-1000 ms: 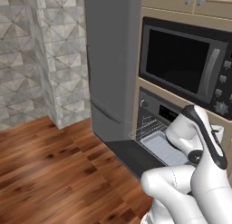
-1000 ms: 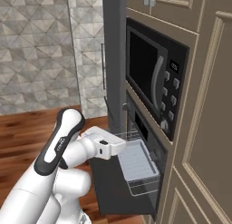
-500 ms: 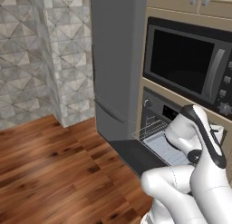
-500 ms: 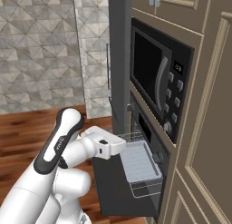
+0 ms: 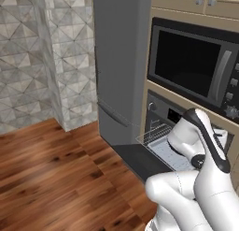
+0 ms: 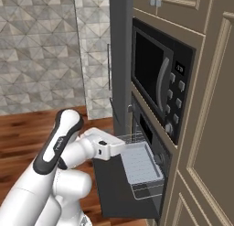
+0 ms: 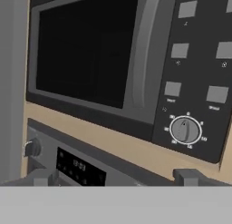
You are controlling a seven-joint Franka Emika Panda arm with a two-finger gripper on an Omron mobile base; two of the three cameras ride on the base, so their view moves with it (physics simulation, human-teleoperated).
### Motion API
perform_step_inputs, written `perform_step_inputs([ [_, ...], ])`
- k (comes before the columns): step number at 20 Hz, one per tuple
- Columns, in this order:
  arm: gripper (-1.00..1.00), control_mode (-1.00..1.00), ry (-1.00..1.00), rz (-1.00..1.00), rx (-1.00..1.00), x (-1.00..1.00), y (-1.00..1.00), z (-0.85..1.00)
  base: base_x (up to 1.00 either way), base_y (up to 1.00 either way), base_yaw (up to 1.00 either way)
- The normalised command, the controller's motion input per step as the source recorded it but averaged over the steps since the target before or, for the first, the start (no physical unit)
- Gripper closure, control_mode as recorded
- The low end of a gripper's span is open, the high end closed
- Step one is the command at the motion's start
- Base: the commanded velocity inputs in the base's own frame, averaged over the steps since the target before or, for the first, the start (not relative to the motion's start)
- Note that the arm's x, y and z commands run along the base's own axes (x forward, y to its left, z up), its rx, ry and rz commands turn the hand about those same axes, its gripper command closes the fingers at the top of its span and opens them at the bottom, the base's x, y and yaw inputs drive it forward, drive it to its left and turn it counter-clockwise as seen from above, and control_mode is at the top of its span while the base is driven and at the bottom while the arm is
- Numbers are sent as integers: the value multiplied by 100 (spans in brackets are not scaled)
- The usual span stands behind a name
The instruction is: Take the baked cake out of the oven and place it on the plate for cooling. Then close the oven door.
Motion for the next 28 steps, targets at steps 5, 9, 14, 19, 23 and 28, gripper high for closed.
perform_step_inputs([
  [5,-100,-100,23,0,0,0,54,-55,0,0,0],
  [9,-100,-100,36,0,0,0,43,-52,0,0,0],
  [14,-100,-100,36,-4,0,13,18,-45,0,0,0],
  [19,-100,-100,25,-6,1,36,-3,-53,0,0,0],
  [23,-100,-100,21,-7,7,31,-5,-59,0,0,0],
  [28,-100,-100,23,-7,7,21,-3,-66,0,0,0],
])
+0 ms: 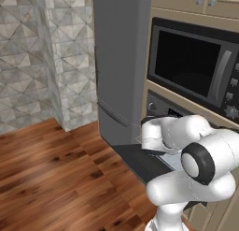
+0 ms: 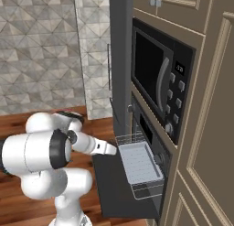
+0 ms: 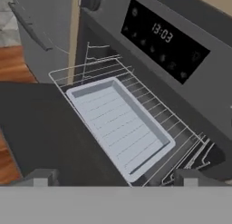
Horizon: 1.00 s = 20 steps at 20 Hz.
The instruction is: Take the baked cake out of the oven and place it on the plate for cooling. Then close the oven door.
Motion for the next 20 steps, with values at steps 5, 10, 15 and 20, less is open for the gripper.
perform_step_inputs([
  [5,-100,-100,17,-9,9,14,-16,-56,0,0,0],
  [10,-100,-100,11,-9,7,15,-39,-46,0,0,0],
  [15,-100,-100,2,-7,7,17,-41,-58,0,0,0],
  [20,-100,-100,6,-5,8,10,-31,-72,0,0,0],
])
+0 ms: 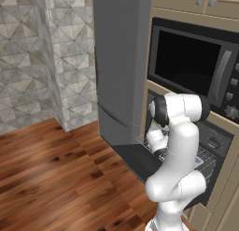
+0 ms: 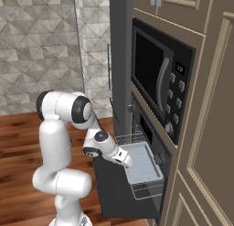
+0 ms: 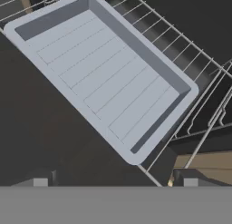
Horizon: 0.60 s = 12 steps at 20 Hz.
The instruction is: Take the baked cake out of the oven and place it on the plate for cooling. Then close the oven door.
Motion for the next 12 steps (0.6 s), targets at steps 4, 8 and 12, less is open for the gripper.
perform_step_inputs([
  [4,-100,-100,1,-3,8,2,-38,-74,0,0,0],
  [8,-100,-100,-2,-5,4,0,-33,-65,0,0,0],
  [12,-100,-100,-5,-5,0,0,-20,-59,0,0,0],
])
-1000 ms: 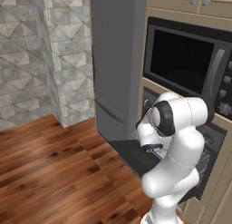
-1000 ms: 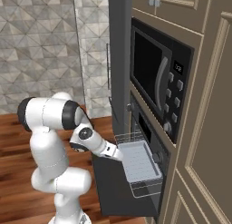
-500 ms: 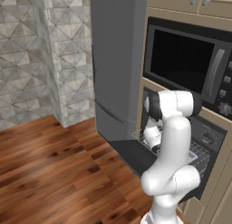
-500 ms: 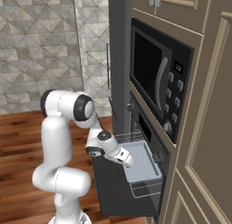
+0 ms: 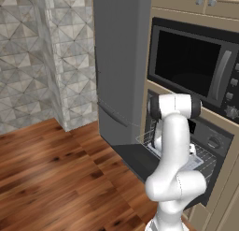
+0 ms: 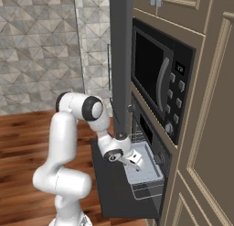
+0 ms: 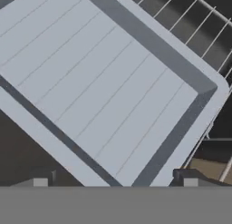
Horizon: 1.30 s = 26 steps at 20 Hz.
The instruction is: Take the baked cake out of the oven and place it on the plate for cooling. Then close the oven door.
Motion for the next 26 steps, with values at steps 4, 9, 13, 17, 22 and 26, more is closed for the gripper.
perform_step_inputs([
  [4,-100,-100,-5,-1,0,0,0,-64,0,0,0],
  [9,-100,-100,-6,0,0,0,8,-56,0,0,0],
  [13,-100,-100,-5,0,0,0,14,-46,0,0,0],
  [17,-100,-100,-4,-3,0,0,12,-41,0,0,0],
  [22,-100,-100,-9,-6,0,0,0,-33,0,0,0],
  [26,-100,-100,-3,-7,0,0,-2,-5,0,0,0],
])
